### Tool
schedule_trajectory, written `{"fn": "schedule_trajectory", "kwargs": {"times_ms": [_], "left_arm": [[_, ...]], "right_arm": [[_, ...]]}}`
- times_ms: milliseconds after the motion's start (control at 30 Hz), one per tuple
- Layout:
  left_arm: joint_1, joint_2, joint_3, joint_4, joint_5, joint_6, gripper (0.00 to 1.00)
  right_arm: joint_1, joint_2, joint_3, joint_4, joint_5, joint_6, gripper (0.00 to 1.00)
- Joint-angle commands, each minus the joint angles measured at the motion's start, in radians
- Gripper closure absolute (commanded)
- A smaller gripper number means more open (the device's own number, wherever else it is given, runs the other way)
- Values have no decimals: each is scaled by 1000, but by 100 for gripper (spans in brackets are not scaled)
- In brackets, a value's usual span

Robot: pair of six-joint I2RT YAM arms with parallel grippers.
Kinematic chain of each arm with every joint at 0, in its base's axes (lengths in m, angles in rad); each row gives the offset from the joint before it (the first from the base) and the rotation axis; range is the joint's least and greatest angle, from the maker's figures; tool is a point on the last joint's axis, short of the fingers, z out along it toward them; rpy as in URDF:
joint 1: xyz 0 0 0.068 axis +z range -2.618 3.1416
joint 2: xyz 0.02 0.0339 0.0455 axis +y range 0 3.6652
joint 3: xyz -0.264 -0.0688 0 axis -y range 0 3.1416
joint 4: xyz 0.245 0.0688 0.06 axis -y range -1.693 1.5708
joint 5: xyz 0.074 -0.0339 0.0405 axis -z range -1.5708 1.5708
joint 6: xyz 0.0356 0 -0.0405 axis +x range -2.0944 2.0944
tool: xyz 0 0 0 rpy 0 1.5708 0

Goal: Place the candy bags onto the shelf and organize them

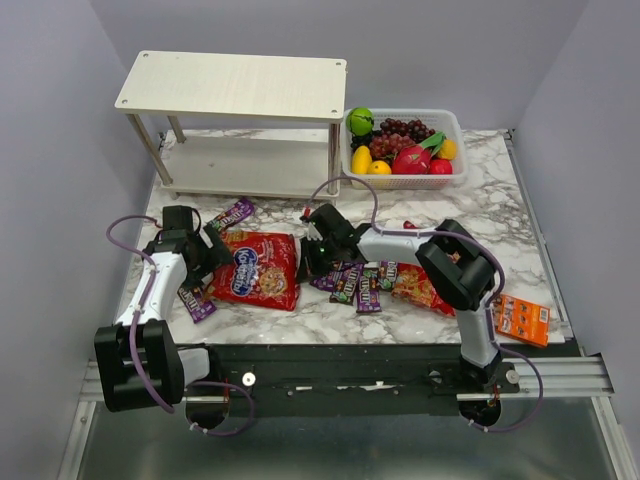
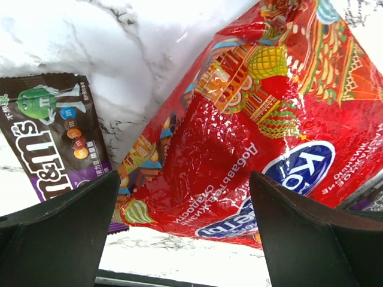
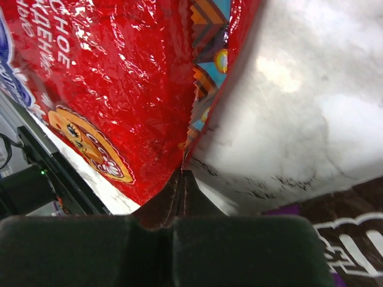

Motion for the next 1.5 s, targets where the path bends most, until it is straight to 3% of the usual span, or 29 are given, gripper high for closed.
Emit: {"fn": "schedule_trajectory", "kwargs": {"times_ms": [0,367,600,733,900,1067,1167,1467], "left_arm": [[7,-26,-13,18,58,26,1],[7,-5,-59,62,271,-3,1],[6,-9,-125,131,411,-46,4],[6,-40,-180,179,474,-98,4],[4,-59,-249,245,495,-148,4],[3,-45,-263,253,482,-161,4],[3,-39,-251,231,451,-156,4],[3,-68,-240,234,438,-145,3]], "right_arm": [[-15,-56,-83,-48,96,-15,99],[-117,-266,-238,-152,244,-109,99],[-115,-327,-170,-180,183,-109,59],[-80,-349,-98,-181,170,-90,48],[-37,-274,5,-160,108,-133,48],[-14,-133,53,19,0,-153,48],[-8,-41,96,38,-31,-141,48],[14,91,140,-80,121,-118,51]]}}
